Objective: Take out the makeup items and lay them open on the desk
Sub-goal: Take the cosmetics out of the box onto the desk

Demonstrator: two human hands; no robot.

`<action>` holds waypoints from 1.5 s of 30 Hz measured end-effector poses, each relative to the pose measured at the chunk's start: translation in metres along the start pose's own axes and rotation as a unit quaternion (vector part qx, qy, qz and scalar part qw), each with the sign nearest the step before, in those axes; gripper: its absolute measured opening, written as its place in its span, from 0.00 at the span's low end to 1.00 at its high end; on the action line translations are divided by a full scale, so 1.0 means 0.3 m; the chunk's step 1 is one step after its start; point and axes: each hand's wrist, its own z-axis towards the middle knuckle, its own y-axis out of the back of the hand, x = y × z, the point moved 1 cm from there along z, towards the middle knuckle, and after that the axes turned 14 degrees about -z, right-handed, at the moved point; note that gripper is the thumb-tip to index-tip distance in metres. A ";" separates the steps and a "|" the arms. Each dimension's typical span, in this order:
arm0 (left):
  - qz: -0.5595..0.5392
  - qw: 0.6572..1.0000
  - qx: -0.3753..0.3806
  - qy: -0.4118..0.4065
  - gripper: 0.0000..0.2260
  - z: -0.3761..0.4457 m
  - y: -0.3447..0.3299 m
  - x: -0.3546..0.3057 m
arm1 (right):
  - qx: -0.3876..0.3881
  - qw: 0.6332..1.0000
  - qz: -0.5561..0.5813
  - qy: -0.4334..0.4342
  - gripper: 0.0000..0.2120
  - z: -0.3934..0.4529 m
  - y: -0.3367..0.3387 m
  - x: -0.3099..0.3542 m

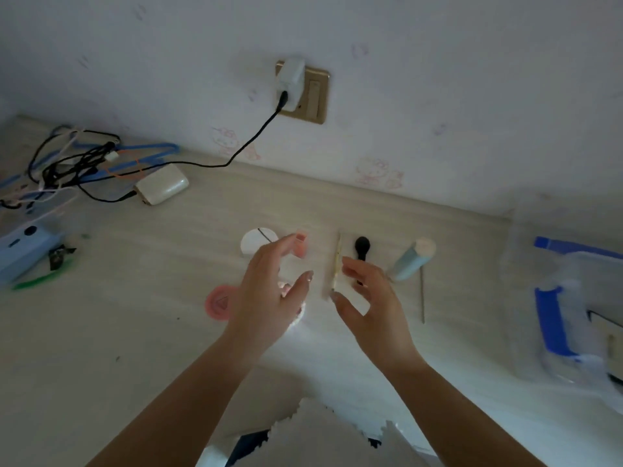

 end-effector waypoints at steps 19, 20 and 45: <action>-0.084 0.967 0.225 -0.083 0.20 -0.080 -0.993 -0.536 | -0.197 0.952 -0.007 -0.236 0.20 -0.290 1.001 -0.567; -0.066 0.966 0.243 -0.060 0.22 -0.078 -1.048 -0.546 | -0.182 0.950 -0.018 -0.255 0.21 -0.284 1.033 -0.609; 0.148 0.888 0.282 0.332 0.13 0.058 -1.555 -0.390 | 0.068 0.845 0.107 -0.520 0.22 -0.128 1.118 -0.995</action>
